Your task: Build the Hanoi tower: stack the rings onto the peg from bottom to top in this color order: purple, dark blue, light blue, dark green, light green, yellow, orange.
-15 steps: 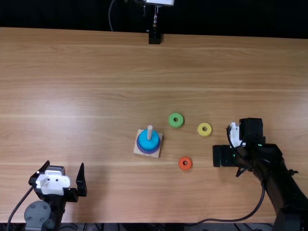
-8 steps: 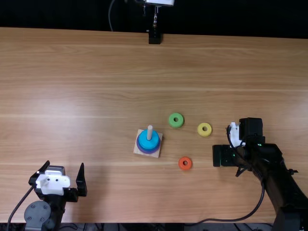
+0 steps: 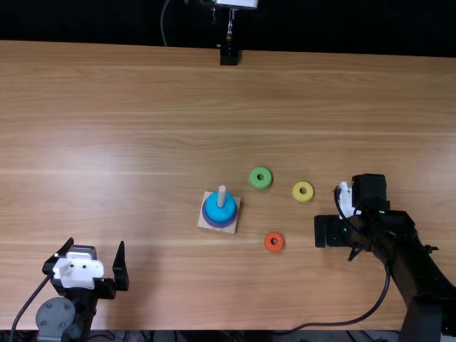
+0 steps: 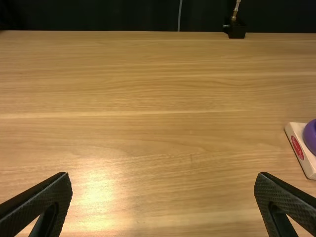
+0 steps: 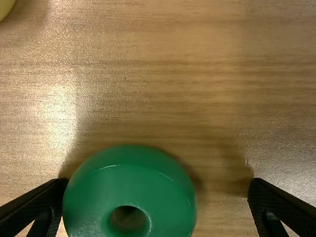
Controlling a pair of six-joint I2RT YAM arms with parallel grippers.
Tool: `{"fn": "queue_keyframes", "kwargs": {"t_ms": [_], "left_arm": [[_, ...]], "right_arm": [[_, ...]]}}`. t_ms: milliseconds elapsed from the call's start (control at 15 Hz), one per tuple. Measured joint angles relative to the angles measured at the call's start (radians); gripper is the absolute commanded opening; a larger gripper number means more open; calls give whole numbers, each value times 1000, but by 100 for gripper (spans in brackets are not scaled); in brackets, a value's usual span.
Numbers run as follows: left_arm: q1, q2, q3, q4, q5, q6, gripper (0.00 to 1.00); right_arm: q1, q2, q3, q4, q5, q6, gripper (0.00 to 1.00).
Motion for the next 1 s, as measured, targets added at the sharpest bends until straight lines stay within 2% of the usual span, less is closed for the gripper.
{"fn": "queue_keyframes", "kwargs": {"t_ms": [67,133,200,267,333,533,733,867,1000], "left_arm": [[0,0,0,0,0,0,100],[0,0,0,0,0,1,100],[0,0,0,0,0,0,100],[0,0,0,0,0,1,100],[0,0,0,0,0,0,100],[0,0,0,0,0,1,100],[0,0,0,0,0,0,100],[0,0,0,0,0,0,100],[0,0,0,0,0,0,100]], "right_arm": [[0,0,0,-1,1,0,100],[0,0,0,-1,1,0,69],[0,0,0,0,2,0,31],[0,0,0,11,2,0,9],[0,4,0,35,0,2,0],[0,7,0,71,-12,3,0],[2,10,10,66,-13,3,0],[40,10,79,58,-13,1,0],[118,9,169,21,-13,-8,0]]}}
